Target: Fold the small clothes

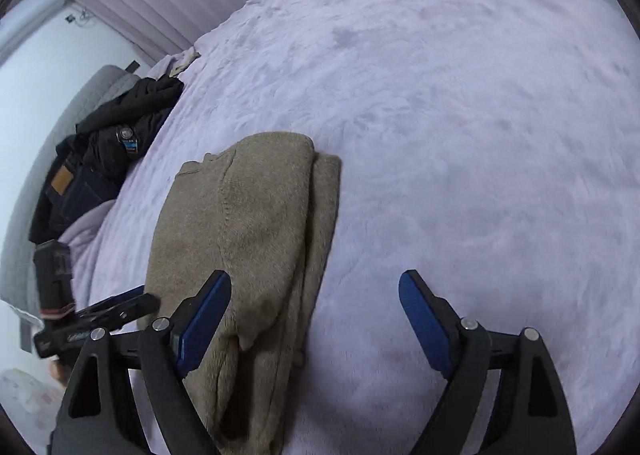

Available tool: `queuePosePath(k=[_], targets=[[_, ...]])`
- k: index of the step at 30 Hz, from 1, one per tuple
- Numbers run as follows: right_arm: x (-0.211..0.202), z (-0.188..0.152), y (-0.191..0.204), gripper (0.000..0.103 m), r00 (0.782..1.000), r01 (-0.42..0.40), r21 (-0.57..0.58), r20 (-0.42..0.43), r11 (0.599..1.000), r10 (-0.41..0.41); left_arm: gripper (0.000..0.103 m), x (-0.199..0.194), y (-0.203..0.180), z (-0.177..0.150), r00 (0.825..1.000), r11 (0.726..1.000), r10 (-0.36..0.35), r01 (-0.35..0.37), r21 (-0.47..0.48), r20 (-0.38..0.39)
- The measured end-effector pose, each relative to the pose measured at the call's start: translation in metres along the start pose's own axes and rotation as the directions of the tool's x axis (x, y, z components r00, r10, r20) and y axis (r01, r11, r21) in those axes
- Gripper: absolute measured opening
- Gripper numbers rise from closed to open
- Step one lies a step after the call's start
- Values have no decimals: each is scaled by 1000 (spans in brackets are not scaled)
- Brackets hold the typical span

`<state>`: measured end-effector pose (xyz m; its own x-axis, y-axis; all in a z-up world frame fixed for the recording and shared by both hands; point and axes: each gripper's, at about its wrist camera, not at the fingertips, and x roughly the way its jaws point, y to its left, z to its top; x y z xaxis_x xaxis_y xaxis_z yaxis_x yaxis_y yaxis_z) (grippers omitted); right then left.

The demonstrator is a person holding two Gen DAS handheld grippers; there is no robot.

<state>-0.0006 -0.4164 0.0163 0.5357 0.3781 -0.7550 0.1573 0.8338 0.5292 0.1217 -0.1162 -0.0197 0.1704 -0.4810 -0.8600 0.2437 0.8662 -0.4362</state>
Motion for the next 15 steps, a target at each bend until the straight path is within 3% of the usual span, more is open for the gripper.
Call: queuePosePath(k=[5, 6, 7, 8, 9, 10, 12, 15], targets=[[31, -9, 21, 88, 993, -86, -56, -79, 995, 82, 103, 8, -8, 2, 999, 999, -42, 42, 1, -8], [41, -9, 24, 88, 991, -97, -59, -101, 994, 90, 98, 9, -9, 3, 999, 999, -43, 43, 3, -9], [52, -9, 30, 87, 989, -107, -63, -113, 992, 99, 78, 9, -12, 4, 999, 999, -51, 51, 17, -7], [63, -10, 39, 78, 985, -127, -79, -129, 989, 116, 74, 9, -17, 6, 999, 998, -46, 46, 39, -10], [70, -13, 46, 68, 984, -123, -96, -145, 988, 108, 62, 5, -20, 5, 1000, 998, -29, 29, 59, 2], [73, -13, 55, 66, 988, -93, -122, -138, 988, 76, 51, 1, -23, 4, 1000, 996, -24, 23, 81, 13], [68, -14, 70, 47, 992, -76, -160, -112, 984, 58, 45, -10, -27, 1, 999, 994, -15, 12, 106, 29], [48, -17, 89, 36, 996, -74, -207, -66, 976, 61, 43, -28, -31, -3, 999, 992, -24, 19, 121, 45]])
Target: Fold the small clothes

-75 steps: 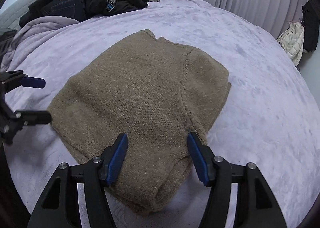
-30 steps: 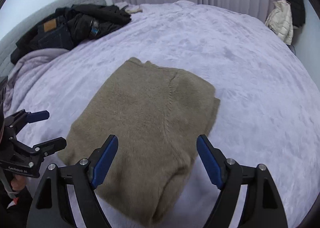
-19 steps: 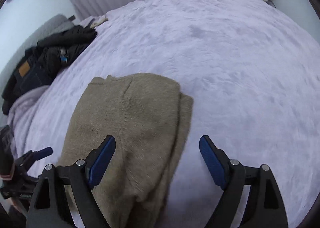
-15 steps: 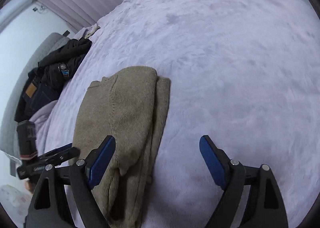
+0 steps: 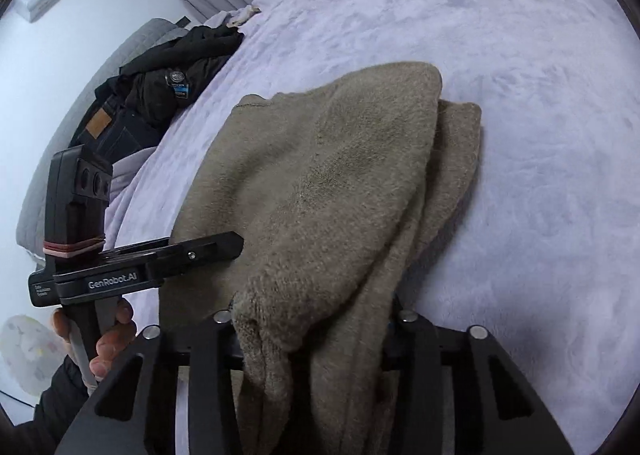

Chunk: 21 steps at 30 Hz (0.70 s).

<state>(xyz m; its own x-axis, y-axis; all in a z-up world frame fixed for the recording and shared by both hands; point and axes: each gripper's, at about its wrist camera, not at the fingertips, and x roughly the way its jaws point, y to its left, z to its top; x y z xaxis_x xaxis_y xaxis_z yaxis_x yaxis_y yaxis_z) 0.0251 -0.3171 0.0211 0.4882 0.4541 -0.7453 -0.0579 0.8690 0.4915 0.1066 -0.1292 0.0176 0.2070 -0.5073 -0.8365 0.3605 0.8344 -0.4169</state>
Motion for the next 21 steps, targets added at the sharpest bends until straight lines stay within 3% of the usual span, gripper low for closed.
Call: queuePosePath(k=[6, 12, 21], targets=[[-29, -13, 47, 36, 999, 24, -84, 30, 996, -21, 43, -52, 2, -26, 999, 999, -11, 10, 31, 35], [-57, -46, 88, 36, 999, 6, -156, 52, 988, 2, 43, -97, 7, -74, 996, 998, 4, -10, 63, 91], [-50, -106, 122, 36, 1000, -4, -219, 17, 976, 8, 43, -110, 26, -139, 991, 997, 57, -64, 47, 122]])
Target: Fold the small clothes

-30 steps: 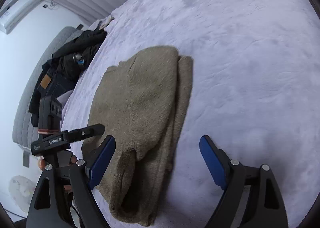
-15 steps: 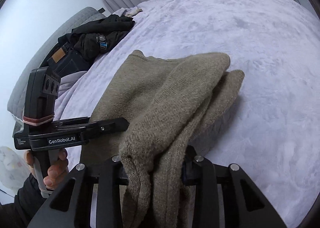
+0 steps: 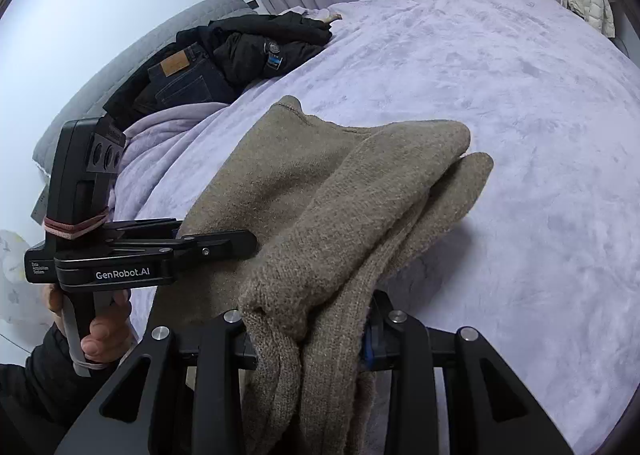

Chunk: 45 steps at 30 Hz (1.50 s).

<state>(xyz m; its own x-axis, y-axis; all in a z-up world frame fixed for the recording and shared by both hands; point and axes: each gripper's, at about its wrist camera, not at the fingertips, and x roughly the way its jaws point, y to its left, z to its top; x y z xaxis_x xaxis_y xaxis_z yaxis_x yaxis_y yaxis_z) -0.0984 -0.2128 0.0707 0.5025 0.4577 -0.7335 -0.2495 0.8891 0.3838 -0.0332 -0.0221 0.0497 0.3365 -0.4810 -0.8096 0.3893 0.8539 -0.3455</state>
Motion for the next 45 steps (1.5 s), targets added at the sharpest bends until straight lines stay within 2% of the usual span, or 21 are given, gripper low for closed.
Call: queuePosePath(k=[5, 6, 7, 10, 14, 16, 18, 19, 21, 24, 26, 28, 32, 33, 34, 35, 37, 38, 41, 43, 45], targets=[[18, -21, 4, 36, 999, 29, -19, -37, 999, -30, 45, 19, 15, -20, 1000, 999, -3, 2, -40, -22], [21, -26, 2, 36, 998, 39, -22, -46, 999, -40, 50, 22, 19, -25, 1000, 999, -2, 1, -53, -20], [24, -30, -1, 37, 997, 51, -18, -54, 999, -52, 61, 24, 23, -30, 1000, 998, 3, -4, -62, -18], [27, -40, -20, 56, 994, 73, 34, -82, 997, -70, 68, 14, 35, -41, 1000, 996, 8, -7, -88, 7], [0, -43, -33, 62, 992, 118, 51, -40, 992, -116, 69, -20, 38, -37, 997, 996, 34, -28, -85, 74], [-16, -40, -24, 63, 985, 173, 3, 4, 985, -173, 69, -37, 29, -28, 992, 998, 12, -5, -56, 123], [-27, -34, -2, 66, 973, 227, -91, 67, 970, -222, 69, -42, 12, -16, 988, 999, -46, 46, 3, 149], [-29, -31, 12, 68, 969, 242, -154, 96, 958, -229, 69, -40, 5, -12, 987, 997, -72, 68, 31, 147], [-23, -31, 35, 74, 976, 211, -265, 109, 941, -188, 69, -25, -10, -5, 987, 991, -115, 106, 80, 113], [2, -39, 50, 74, 985, 173, -366, 55, 914, -164, 69, 13, -19, -2, 998, 992, -65, 62, 109, 23], [19, -48, 45, 74, 976, 203, -397, 8, 895, -218, 69, 36, -14, -8, 999, 992, -14, 19, 124, -42], [29, -57, 34, 76, 962, 240, -405, -20, 882, -271, 68, 41, -13, -17, 1000, 989, -7, 10, 144, -27], [26, -63, 17, 79, 975, 196, -357, -30, 913, -221, 69, 33, -26, -18, 999, 981, 39, -34, 192, -22], [23, -61, 17, 79, 975, 193, -358, -36, 914, -220, 74, 28, -28, -13, 999, 980, 41, -36, 195, -25], [21, -57, 18, 79, 976, 187, -356, -39, 916, -214, 98, 22, -30, -6, 999, 981, 41, -38, 191, -13], [15, -50, 18, 80, 980, 174, -348, -30, 921, -196, 103, 16, -30, 1, 998, 982, 59, -63, 180, 26], [7, -36, 17, 80, 985, 166, -339, 6, 926, -174, 102, 11, -28, 18, 986, 977, 127, -143, 159, 107], [6, -24, 15, 81, 984, 173, -336, 22, 926, -176, 102, 15, -28, 28, 982, 972, 157, -172, 158, 106], [24, 6, 4, 81, 983, 176, -316, 0, 932, -185, 102, 38, -23, 49, 982, 969, 186, -187, 164, 24], [45, 21, -7, 81, 983, 150, -274, -61, 950, -173, 102, 52, -19, 56, 973, 960, 233, -230, 161, 0], [63, 28, -12, 81, 981, 123, -271, -114, 955, -158, 102, 62, -14, 61, 969, 960, 243, -236, 148, -34]])
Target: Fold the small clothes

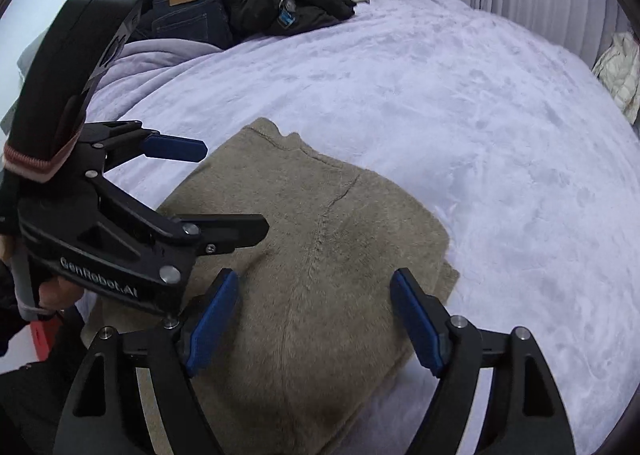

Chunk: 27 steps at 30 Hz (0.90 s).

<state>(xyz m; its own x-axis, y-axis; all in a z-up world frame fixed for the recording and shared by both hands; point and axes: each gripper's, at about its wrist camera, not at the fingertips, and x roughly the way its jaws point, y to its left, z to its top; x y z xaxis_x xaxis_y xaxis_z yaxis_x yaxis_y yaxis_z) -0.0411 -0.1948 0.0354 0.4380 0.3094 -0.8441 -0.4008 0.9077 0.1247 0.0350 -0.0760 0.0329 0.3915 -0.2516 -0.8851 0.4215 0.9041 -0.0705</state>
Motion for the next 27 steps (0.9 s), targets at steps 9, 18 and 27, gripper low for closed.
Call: queuePosePath(k=[9, 18, 27], targets=[[28, 2, -28, 86, 1000, -5, 18, -31, 1000, 6, 102, 32, 13, -8, 994, 998, -24, 18, -52, -106], [-21, -11, 20, 87, 995, 97, -61, 32, 993, -96, 102, -17, 18, -35, 996, 996, 76, -77, -44, -37], [-12, -50, 76, 87, 988, 150, -201, -9, 968, -155, 103, -37, 16, -94, 993, 992, 119, -120, -43, -24]])
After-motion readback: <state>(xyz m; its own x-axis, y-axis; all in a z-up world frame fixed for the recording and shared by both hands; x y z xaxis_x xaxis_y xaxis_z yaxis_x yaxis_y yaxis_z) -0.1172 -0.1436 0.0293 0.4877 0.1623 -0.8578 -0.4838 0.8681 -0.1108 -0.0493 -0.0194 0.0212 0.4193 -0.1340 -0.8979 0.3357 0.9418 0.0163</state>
